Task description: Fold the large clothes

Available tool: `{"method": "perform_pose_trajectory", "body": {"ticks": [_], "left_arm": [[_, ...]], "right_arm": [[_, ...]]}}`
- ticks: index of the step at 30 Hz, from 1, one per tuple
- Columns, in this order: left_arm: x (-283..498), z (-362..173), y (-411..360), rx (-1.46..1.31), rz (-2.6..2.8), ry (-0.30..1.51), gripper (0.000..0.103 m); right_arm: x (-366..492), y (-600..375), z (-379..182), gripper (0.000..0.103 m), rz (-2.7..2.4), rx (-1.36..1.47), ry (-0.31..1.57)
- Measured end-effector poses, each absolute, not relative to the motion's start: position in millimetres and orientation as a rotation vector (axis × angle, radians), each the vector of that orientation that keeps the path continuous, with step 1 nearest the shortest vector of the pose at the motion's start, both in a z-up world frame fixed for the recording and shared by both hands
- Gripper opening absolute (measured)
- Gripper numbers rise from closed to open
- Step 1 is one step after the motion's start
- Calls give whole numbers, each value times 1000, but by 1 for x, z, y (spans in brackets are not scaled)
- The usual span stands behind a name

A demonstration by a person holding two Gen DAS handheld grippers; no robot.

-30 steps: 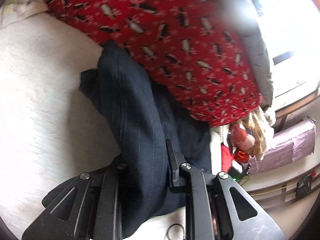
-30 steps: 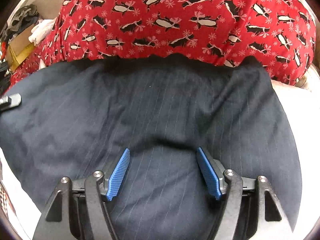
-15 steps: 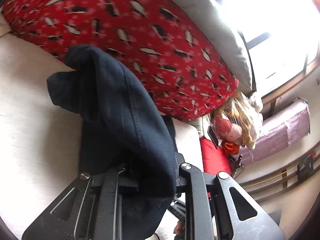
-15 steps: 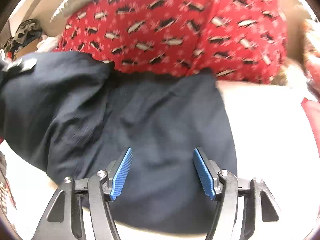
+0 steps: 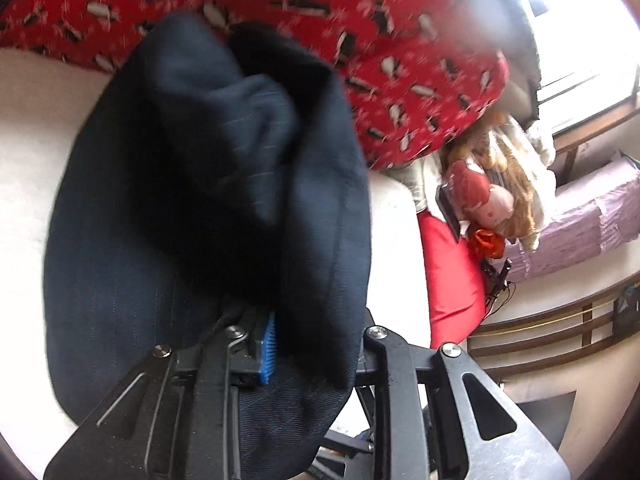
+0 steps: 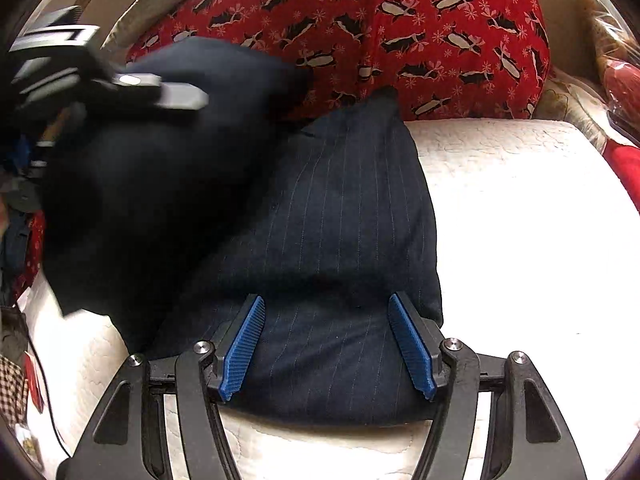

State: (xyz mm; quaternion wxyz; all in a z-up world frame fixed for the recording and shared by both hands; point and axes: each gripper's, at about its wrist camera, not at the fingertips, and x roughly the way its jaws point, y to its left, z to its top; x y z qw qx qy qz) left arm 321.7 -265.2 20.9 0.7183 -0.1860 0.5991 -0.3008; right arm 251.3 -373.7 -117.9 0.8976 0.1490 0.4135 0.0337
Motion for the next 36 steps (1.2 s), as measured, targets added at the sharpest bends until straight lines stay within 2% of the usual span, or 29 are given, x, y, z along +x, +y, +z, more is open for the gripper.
{"method": "perform_pose_trajectory", "body": {"ticks": [3,10,13,18,20,25,26,28,29,30,31,34,36], "left_arm": [[316,21,-268,-399,-674,1356,33],[301,54,-206,-606,-775,1307,34],[299,63,-170,-604,-722,1243,45],[305,28,-130,-686,-624,1309,45],[304,14,-128,-721,-627,1333,45],[299,10,-140,-694,-645,1327,45],[300,10,-139,-695,-645,1328,45],[301,10,-138,-711,-650,1334,45],[300,10,-136,-719,-654,1335,45],[301,8,-137,-723,-660,1334,45],[299,8,-136,-719,-664,1333,45],[296,0,-140,-684,-658,1356,45],[294,-12,-144,-675,-649,1395,45]], "right_arm": [[253,-374,-118,67,74,307,853],[249,-379,-116,67,96,327,879],[247,-395,-108,67,103,381,905],[233,-449,-89,67,-92,482,923],[224,-477,-77,68,-151,601,851],[245,-477,-45,70,94,748,748],[255,-466,-44,77,160,748,767],[276,-438,-54,79,163,637,917],[282,-425,-61,73,165,590,970],[286,-419,-65,23,208,567,997],[285,-411,-67,9,263,551,995],[263,-433,-66,10,231,642,847],[250,-452,-83,10,172,742,828]]}}
